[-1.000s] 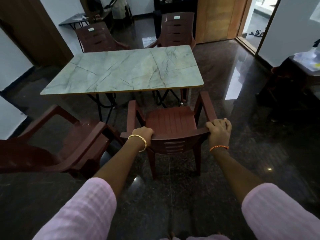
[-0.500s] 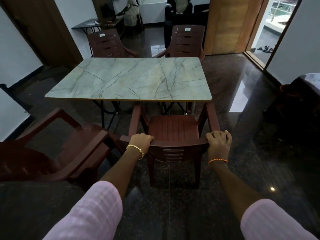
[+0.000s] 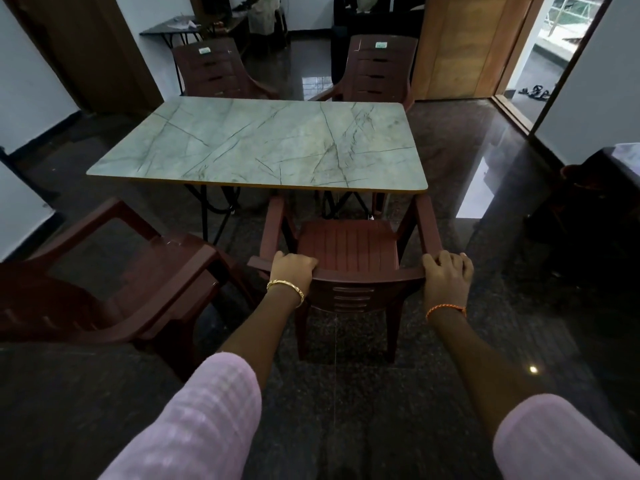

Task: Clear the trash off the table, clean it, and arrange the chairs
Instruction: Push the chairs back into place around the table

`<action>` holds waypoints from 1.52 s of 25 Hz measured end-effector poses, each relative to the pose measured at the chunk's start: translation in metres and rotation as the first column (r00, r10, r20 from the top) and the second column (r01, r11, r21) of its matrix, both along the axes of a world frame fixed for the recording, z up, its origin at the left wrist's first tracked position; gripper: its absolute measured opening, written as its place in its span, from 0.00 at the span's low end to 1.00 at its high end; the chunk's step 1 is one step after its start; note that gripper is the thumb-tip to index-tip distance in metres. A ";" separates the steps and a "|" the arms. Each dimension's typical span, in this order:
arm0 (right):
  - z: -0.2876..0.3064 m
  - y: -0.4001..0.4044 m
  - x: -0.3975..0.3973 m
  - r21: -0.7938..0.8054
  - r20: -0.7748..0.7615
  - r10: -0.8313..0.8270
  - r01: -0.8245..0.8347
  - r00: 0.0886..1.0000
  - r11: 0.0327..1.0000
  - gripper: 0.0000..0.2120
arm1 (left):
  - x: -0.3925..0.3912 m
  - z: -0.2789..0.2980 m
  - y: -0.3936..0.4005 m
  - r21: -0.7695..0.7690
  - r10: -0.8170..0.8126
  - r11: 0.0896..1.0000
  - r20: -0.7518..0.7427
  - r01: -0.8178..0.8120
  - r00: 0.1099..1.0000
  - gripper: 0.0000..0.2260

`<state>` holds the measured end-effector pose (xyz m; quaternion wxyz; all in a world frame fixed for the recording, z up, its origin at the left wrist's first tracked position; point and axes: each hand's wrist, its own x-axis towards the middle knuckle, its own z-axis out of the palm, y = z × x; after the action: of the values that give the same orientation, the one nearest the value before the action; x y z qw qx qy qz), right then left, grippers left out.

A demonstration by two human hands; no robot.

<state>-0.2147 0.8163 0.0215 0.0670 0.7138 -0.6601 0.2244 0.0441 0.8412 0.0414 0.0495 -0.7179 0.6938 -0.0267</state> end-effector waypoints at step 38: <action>0.073 0.271 0.743 0.415 0.541 0.648 -0.840 0.536 0.349 0.28 | 0.537 0.011 0.369 -0.056 0.733 0.608 -0.344 -0.792 0.587 0.40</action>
<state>0.5279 1.0875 0.0944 -0.3836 0.8718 -0.2908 0.0913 0.5809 1.2100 0.0526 -0.1181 -0.9432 0.3091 0.0308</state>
